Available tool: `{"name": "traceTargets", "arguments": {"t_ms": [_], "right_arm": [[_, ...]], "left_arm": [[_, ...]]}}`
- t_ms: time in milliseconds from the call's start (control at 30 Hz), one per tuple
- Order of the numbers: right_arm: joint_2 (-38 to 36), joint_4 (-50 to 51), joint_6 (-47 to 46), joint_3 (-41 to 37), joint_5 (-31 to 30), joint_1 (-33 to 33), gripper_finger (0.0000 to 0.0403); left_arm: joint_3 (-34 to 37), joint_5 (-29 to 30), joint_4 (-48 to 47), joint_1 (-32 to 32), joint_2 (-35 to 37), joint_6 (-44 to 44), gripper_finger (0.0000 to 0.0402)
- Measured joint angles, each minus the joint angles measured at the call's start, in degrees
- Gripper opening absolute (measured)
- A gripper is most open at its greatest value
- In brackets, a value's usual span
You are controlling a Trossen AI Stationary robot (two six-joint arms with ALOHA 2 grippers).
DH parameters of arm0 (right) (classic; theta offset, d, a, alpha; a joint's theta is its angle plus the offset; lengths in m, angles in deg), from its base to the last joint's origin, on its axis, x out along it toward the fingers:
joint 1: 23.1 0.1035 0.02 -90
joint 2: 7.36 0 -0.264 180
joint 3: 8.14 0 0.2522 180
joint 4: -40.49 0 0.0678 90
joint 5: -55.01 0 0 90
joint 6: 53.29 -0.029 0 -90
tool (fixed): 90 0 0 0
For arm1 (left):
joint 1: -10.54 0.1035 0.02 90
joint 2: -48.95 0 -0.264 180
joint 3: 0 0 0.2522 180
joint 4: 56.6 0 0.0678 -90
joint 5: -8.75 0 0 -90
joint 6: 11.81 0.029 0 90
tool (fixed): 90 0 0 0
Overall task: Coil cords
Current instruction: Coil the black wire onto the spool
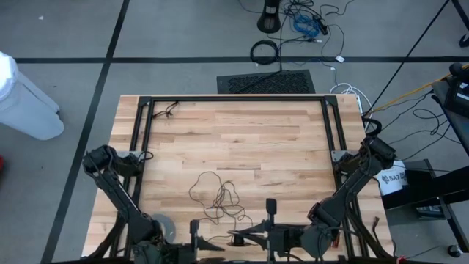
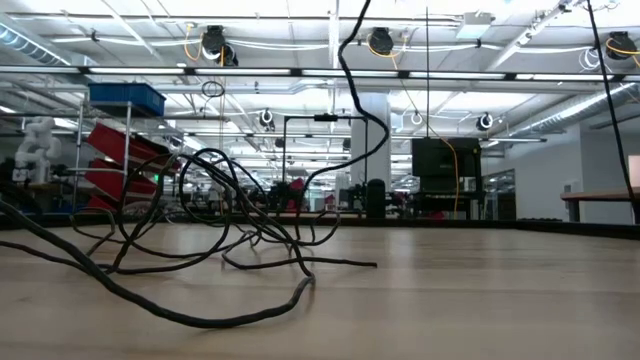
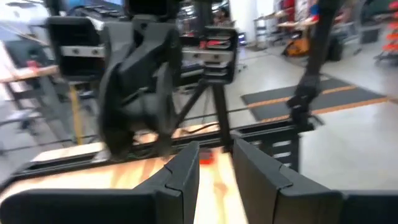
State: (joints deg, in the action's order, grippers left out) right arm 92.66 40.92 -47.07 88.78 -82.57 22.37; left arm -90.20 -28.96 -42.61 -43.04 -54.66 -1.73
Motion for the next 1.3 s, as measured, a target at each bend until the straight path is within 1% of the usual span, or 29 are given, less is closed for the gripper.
{"name": "traceTargets", "arguments": {"t_ms": [133,200,300,367,467,533,1000,1300], "right_arm": [[0.0,-0.1,0.0,0.0,0.0,0.0,0.0000],[0.0,-0.1,-0.5,0.0,0.0,0.0,0.0000],[0.3,-0.2,-1.1,0.0,0.2,0.0,0.0000],[0.5,0.0,-1.6,0.0,1.7,0.0,0.0000],[0.6,-0.3,-2.8,0.0,1.8,0.0,0.0000],[0.6,-0.2,-3.2,0.0,1.9,0.0,0.0000],[2.1,-3.3,-3.4,0.0,2.1,0.0,0.0000],[2.2,-3.0,-3.0,0.0,3.2,0.0,0.0000]], "left_arm": [[0.0,8.6,-0.2,-0.2,-0.7,1.9,0.0105],[0.0,9.4,-0.2,-0.2,-0.7,2.6,0.0105],[0.0,8.2,-0.2,-0.2,-0.7,2.5,0.0105],[0.0,6.0,-0.2,-0.2,-0.7,2.5,0.0105],[0.0,2.3,-0.1,-0.1,-0.7,2.5,0.0105],[0.0,0.9,0.3,0.0,-0.7,2.4,0.0105],[0.0,0.0,0.2,1.8,-0.8,0.8,0.0105],[0.0,0.7,0.2,0.0,-0.8,1.3,0.0105]]}}
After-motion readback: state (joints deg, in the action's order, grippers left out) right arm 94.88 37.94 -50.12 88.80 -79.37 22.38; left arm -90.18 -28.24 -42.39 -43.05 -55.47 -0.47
